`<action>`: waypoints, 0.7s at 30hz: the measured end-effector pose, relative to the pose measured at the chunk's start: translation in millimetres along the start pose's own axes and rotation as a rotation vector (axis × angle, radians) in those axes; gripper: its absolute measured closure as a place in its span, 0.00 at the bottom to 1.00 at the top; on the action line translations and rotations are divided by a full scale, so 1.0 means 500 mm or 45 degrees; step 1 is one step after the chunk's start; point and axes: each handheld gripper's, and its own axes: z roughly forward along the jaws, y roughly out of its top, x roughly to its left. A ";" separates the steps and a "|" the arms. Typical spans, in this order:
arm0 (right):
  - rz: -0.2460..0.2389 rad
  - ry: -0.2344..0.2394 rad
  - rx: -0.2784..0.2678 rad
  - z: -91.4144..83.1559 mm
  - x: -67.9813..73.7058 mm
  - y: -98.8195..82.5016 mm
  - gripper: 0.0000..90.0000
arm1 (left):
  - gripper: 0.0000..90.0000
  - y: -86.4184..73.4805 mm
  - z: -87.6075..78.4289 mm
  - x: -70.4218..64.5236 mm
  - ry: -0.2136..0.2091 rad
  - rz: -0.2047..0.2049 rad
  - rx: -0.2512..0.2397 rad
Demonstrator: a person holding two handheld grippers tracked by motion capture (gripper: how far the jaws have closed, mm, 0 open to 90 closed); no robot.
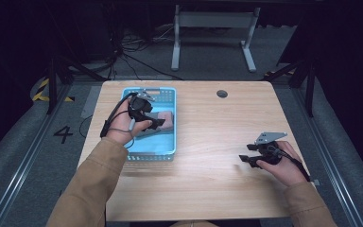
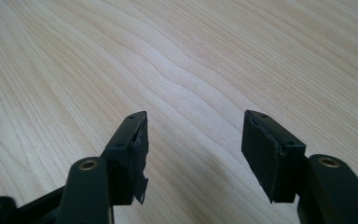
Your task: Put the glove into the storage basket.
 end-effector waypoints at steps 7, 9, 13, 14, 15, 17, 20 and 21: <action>0.006 0.008 0.007 0.007 -0.005 0.002 0.46 | 0.32 -0.012 -0.057 -0.059 -0.070 0.076 -0.095; 0.006 0.011 0.007 0.009 -0.006 0.002 0.46 | 0.32 -0.021 -0.067 -0.071 -0.072 0.080 -0.099; 0.000 0.017 0.017 0.011 -0.003 0.002 0.45 | 0.31 -0.054 -0.087 -0.098 -0.123 0.071 -0.091; 0.002 0.019 0.016 0.011 -0.003 0.001 0.45 | 0.31 -0.060 -0.090 -0.102 -0.129 0.069 -0.094; 0.004 0.019 0.015 0.010 -0.003 0.001 0.45 | 0.31 -0.071 -0.094 -0.108 -0.143 0.064 -0.099; 0.008 0.020 0.016 0.011 -0.003 0.001 0.45 | 0.30 -0.089 -0.097 -0.118 -0.163 0.063 -0.104; 0.009 0.024 0.021 0.014 -0.002 0.000 0.45 | 0.31 -0.118 -0.092 -0.136 -0.141 0.081 -0.141; 0.014 0.030 0.022 0.015 -0.001 0.001 0.45 | 0.31 -0.128 -0.090 -0.143 -0.153 0.086 -0.157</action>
